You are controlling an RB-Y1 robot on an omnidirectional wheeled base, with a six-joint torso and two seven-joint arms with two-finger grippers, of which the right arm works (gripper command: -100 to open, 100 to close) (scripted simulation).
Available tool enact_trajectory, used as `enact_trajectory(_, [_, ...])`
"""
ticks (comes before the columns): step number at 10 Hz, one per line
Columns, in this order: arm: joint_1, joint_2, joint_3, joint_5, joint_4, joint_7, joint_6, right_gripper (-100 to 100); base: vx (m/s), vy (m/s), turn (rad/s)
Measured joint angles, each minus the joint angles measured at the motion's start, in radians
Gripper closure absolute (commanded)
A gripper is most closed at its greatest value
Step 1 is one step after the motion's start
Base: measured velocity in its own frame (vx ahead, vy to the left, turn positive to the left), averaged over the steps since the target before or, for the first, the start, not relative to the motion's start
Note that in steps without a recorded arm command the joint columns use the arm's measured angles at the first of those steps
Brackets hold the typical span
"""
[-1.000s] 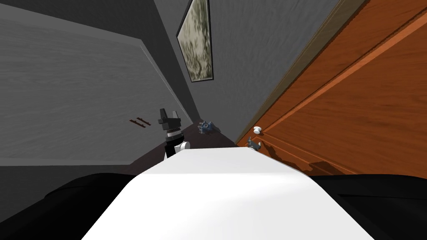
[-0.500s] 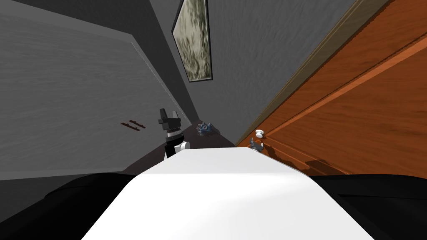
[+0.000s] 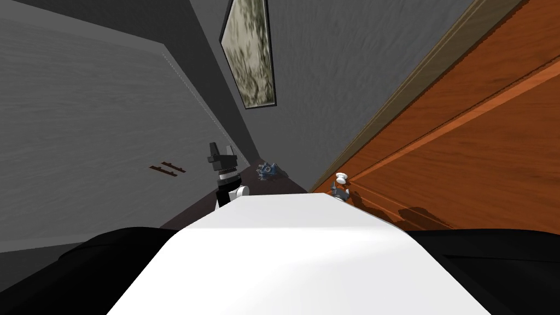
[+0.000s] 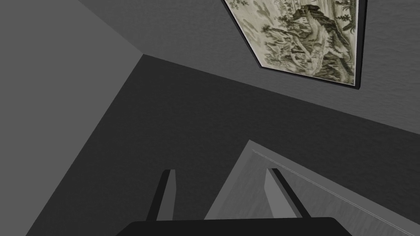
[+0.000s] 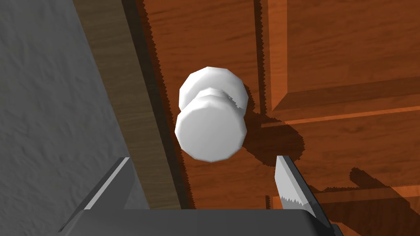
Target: Pull the door open
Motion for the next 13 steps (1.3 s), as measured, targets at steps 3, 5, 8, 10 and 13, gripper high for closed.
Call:
enact_trajectory(3, [0.004,-0.037,0.002,0.01,0.032,-0.064,0.003,-100,0.101,-0.006,-0.036])
enact_trajectory(5, [0.001,-0.057,0.005,0.016,0.057,-0.101,0.006,-100,0.095,-0.018,-0.027])
enact_trajectory(8, [-0.004,-0.083,0.012,0.03,0.108,-0.167,0.0,-100,0.112,-0.006,-0.028])
enact_trajectory(10, [-0.004,-0.083,0.012,0.03,0.109,-0.169,0.0,100,-0.016,-0.002,0.004])
enact_trajectory(13, [-0.005,-0.083,0.013,0.031,0.108,-0.166,0.002,100,-0.009,0.001,0.005])
